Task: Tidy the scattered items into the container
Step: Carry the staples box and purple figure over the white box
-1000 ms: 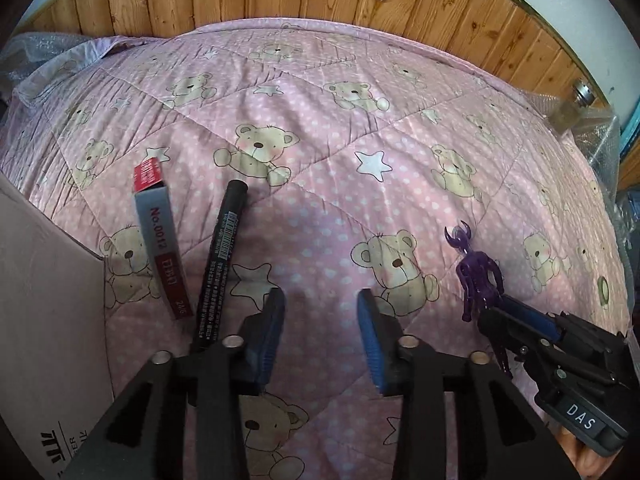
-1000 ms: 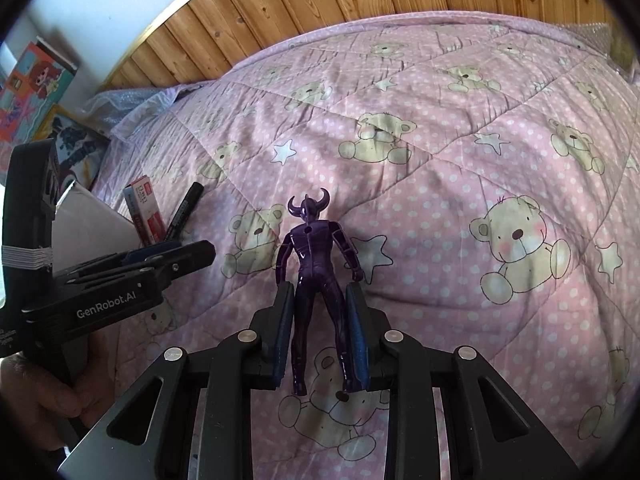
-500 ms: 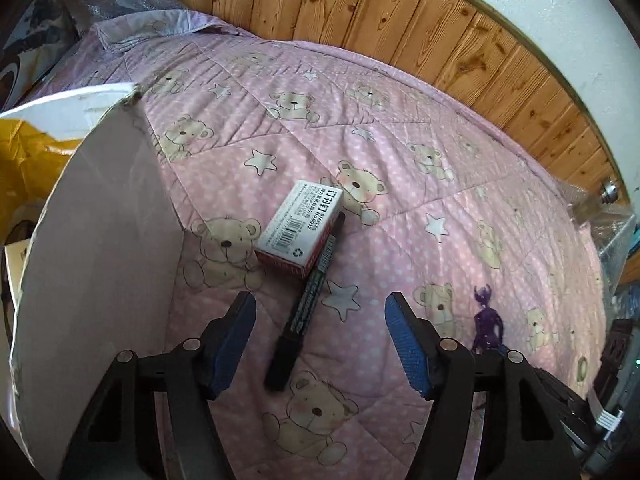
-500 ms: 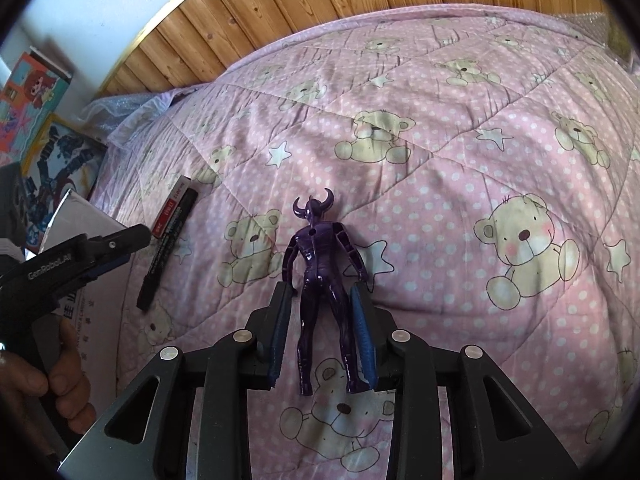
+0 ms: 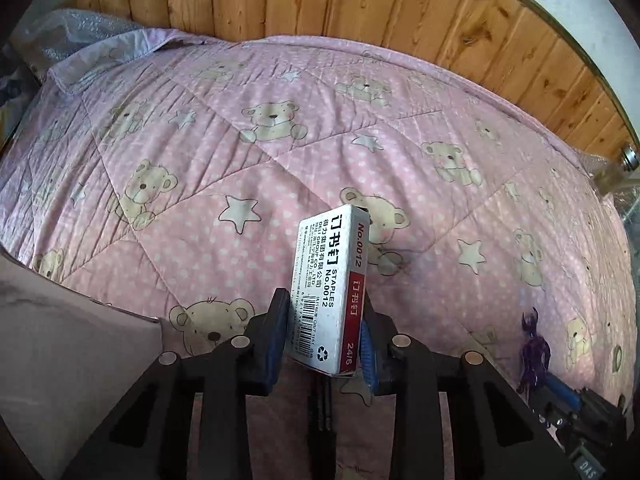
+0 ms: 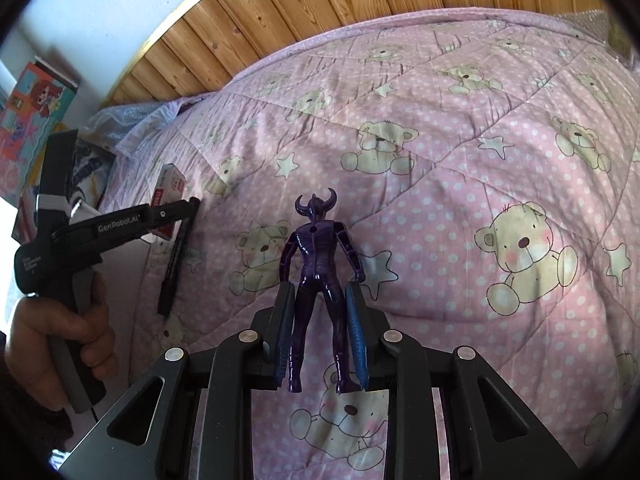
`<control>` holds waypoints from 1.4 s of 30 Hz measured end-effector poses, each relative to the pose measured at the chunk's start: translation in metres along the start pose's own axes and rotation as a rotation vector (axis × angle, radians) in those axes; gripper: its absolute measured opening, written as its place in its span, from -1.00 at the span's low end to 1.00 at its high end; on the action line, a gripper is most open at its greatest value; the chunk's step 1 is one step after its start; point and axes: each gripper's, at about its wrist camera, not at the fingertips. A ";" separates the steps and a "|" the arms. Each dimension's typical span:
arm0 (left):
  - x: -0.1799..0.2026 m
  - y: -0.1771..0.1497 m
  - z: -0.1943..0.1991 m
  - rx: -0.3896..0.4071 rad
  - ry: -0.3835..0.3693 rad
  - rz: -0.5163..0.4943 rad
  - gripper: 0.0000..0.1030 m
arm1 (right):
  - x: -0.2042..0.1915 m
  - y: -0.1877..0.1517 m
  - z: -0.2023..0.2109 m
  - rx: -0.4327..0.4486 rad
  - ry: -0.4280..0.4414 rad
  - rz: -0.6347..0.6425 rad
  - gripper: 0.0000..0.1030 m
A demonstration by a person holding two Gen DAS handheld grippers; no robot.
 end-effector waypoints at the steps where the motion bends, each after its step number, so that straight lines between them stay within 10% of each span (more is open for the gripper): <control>1: 0.002 -0.001 0.007 0.011 -0.011 -0.002 -0.36 | 0.000 0.001 0.003 0.007 0.010 -0.008 -0.48; 24: 0.066 -0.091 0.098 -0.021 -0.266 -0.087 -0.36 | -0.013 -0.055 0.045 -0.021 -0.040 -0.083 -0.48; 42: 0.043 -0.174 0.169 0.003 -0.391 -0.070 -0.36 | -0.059 -0.157 0.104 -0.046 -0.150 -0.085 -0.48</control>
Point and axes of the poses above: each gripper's, at about its wrist camera, not at the fingertips, and z roughly against the way its jaws point, x to its right, y to its top, and after that the axes turned 1 degree about y, right-handed
